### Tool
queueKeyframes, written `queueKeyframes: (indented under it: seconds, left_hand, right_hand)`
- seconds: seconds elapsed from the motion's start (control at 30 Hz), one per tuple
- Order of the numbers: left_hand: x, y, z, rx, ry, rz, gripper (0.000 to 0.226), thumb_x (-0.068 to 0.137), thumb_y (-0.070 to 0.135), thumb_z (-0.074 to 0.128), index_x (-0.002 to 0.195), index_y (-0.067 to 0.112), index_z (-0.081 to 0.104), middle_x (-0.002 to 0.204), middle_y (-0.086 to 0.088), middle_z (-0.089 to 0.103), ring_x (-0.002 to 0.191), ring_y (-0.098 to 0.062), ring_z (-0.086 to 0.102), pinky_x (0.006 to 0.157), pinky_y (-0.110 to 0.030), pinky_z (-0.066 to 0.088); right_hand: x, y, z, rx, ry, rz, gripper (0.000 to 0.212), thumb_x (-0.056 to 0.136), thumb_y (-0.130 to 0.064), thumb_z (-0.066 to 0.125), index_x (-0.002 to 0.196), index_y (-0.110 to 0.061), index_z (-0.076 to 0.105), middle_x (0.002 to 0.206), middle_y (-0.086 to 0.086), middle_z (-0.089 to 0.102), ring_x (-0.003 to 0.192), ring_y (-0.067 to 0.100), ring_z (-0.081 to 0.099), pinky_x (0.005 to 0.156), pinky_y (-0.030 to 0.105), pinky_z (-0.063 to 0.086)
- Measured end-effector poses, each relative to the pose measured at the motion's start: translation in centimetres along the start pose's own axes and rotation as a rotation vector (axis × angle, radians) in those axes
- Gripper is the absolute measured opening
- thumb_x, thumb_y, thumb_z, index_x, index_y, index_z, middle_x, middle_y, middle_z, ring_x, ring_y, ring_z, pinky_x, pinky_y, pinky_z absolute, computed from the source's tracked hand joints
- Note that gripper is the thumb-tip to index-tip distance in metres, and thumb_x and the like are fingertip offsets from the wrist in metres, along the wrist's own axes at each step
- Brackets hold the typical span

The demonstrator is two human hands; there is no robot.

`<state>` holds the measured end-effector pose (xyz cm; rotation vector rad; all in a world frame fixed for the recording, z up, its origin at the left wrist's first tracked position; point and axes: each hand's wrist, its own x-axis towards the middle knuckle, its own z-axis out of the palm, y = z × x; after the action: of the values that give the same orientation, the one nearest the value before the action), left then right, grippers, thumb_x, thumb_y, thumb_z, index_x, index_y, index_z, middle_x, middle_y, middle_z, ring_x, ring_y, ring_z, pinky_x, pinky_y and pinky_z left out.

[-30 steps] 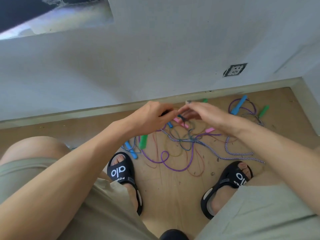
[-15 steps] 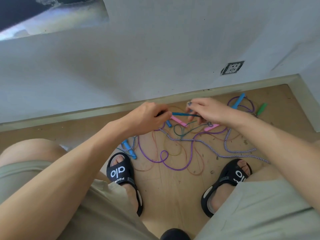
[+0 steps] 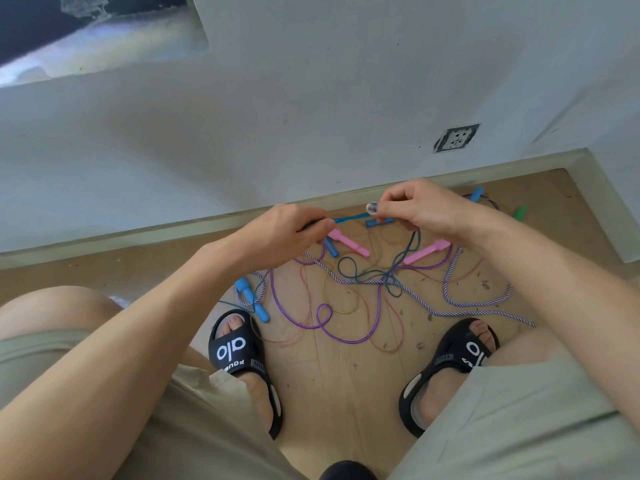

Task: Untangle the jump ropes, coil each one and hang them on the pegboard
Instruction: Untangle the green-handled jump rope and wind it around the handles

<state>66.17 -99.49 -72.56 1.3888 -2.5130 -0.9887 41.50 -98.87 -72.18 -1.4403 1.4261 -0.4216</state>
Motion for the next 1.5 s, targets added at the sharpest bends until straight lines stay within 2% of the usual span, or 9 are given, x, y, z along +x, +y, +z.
queueKeyframes:
  seconds: [0.23,0.43,0.57,0.67,0.8,1.03,1.3,1.4,1.5]
  left_hand:
    - [-0.3,-0.5,-0.4,0.040,-0.013,-0.052,0.030,0.103,0.036,0.043,0.083,0.025,0.062,0.059,0.006,0.057,0.052,-0.003,0.052,0.062,-0.027,0.046]
    - [-0.4,-0.9,-0.3,0.068,0.031,-0.023,0.030,0.104,0.032,0.044,0.077,0.026,0.057,0.059,0.007,0.051,0.055,-0.004,0.048,0.053,-0.018,0.033]
    - [-0.4,-0.2,0.2,0.030,0.051,0.033,0.028,0.103,0.028,0.047,0.078,0.023,0.058,0.059,0.008,0.051,0.056,-0.006,0.047,0.054,-0.016,0.035]
    - [-0.4,0.7,0.6,0.035,0.051,0.090,0.024,0.102,0.028,0.048,0.081,0.022,0.056,0.059,0.009,0.052,0.057,-0.005,0.047,0.055,-0.021,0.033]
    - [-0.5,1.3,0.8,0.001,0.063,0.141,0.024,0.102,0.025,0.049,0.079,0.028,0.055,0.059,0.014,0.055,0.057,-0.001,0.049,0.055,-0.016,0.035]
    - [-0.4,0.2,0.5,0.045,0.035,0.072,0.027,0.103,0.031,0.047,0.078,0.024,0.056,0.060,0.005,0.052,0.057,-0.009,0.045,0.058,-0.028,0.040]
    - [-0.4,-0.6,0.0,0.089,0.041,-0.040,0.035,0.103,0.035,0.047,0.073,0.018,0.053,0.059,0.002,0.049,0.054,-0.011,0.041,0.057,-0.030,0.037]
    - [-0.3,-0.3,-0.4,0.070,0.063,-0.055,0.035,0.102,0.035,0.046,0.082,0.010,0.060,0.068,-0.007,0.058,0.056,-0.014,0.042,0.058,-0.030,0.039]
    - [-0.3,0.1,-0.4,0.038,0.052,-0.031,0.034,0.102,0.033,0.047,0.081,0.010,0.059,0.071,-0.009,0.061,0.057,-0.014,0.042,0.058,-0.027,0.039]
  right_hand:
    - [1.1,1.8,-1.4,0.041,0.177,0.097,0.023,0.092,-0.023,0.066,0.071,-0.013,0.065,0.058,-0.002,0.057,0.054,0.014,0.046,0.055,0.026,0.038]
    - [0.9,4.2,-2.2,-0.759,0.262,0.308,0.024,0.097,-0.027,0.051,0.097,-0.009,0.067,0.099,0.014,0.069,0.087,0.029,0.059,0.070,0.032,0.045]
    - [0.1,1.7,1.1,-0.227,0.065,0.092,0.034,0.105,-0.028,0.043,0.131,-0.015,0.059,0.131,0.004,0.063,0.115,0.020,0.059,0.089,0.020,0.046]
    - [-0.7,0.0,3.5,0.185,-0.123,0.047,0.033,0.106,-0.028,0.040,0.118,-0.013,0.067,0.103,0.001,0.074,0.096,0.018,0.067,0.073,0.009,0.048]
    - [-1.0,0.3,4.3,0.154,-0.203,-0.005,0.039,0.086,-0.055,0.060,0.083,-0.017,0.068,0.078,0.007,0.060,0.076,0.022,0.053,0.078,0.041,0.039]
    - [-1.3,-0.3,2.0,0.120,-0.148,-0.056,0.022,0.097,-0.020,0.062,0.078,-0.009,0.064,0.062,-0.001,0.052,0.055,0.011,0.044,0.054,0.018,0.038]
    - [0.1,3.8,-1.7,-0.801,-0.109,0.224,0.029,0.092,-0.034,0.063,0.067,-0.019,0.059,0.065,-0.001,0.057,0.066,0.019,0.054,0.056,0.026,0.040]
    - [-0.2,4.7,-0.5,-1.073,-0.217,0.472,0.025,0.093,-0.034,0.058,0.093,-0.010,0.066,0.086,0.005,0.067,0.075,0.022,0.060,0.074,0.031,0.054]
    - [-0.2,3.6,1.2,-0.704,-0.233,0.233,0.051,0.087,-0.034,0.066,0.135,-0.022,0.052,0.128,-0.002,0.060,0.115,0.019,0.060,0.094,0.029,0.052]
